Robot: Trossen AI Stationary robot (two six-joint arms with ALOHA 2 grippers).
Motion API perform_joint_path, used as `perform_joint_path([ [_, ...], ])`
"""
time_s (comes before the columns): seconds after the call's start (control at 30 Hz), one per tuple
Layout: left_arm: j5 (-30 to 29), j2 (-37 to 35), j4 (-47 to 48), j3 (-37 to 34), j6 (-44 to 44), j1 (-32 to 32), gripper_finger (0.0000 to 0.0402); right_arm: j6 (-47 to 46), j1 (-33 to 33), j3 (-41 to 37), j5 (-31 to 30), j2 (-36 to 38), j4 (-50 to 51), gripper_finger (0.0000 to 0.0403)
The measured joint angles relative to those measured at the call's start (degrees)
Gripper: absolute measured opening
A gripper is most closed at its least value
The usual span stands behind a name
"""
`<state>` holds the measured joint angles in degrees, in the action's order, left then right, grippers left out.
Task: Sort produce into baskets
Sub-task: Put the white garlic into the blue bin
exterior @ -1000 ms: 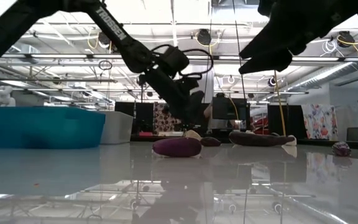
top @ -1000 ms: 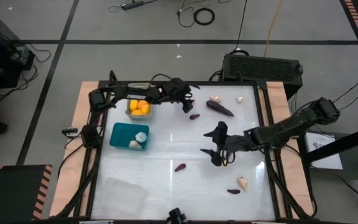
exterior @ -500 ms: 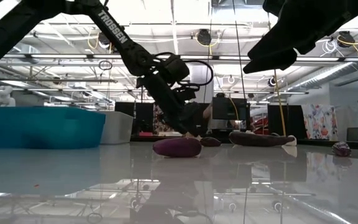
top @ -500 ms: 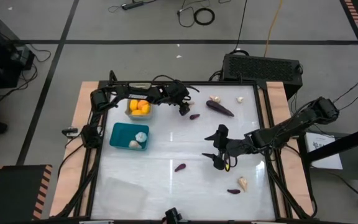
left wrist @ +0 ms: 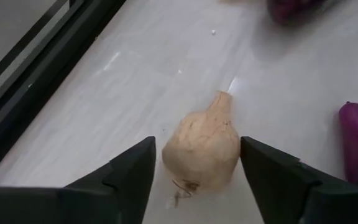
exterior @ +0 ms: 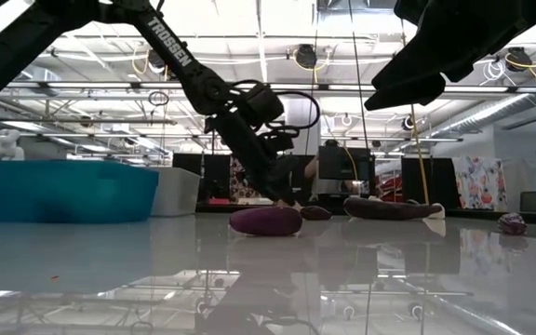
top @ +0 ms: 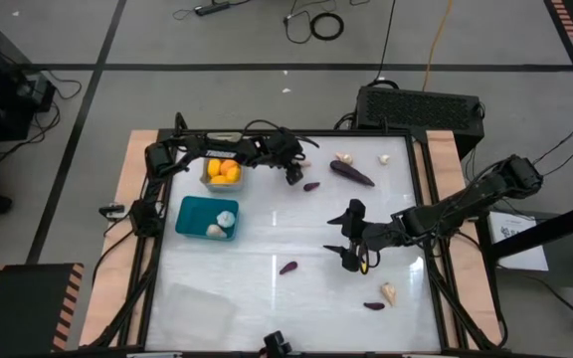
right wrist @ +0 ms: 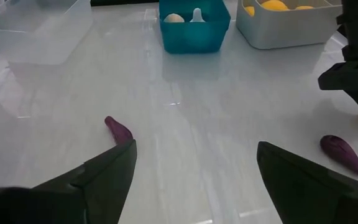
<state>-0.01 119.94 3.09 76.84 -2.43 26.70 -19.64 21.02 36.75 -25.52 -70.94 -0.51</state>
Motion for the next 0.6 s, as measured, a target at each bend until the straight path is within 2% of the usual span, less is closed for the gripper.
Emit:
perform_joint_path([
  [0.3, 0.0, 0.0, 0.0, 0.0, 0.0, 0.7, 0.0179, 0.0, 0.0, 0.0, 0.0, 0.0, 0.0, 0.0325],
  [0.6, 1.2, -0.5, 2.7, 2.1, 0.0, 0.7, 0.0167, 0.7, 0.0, 0.0, 0.0, 0.0, 0.0, 0.0325],
])
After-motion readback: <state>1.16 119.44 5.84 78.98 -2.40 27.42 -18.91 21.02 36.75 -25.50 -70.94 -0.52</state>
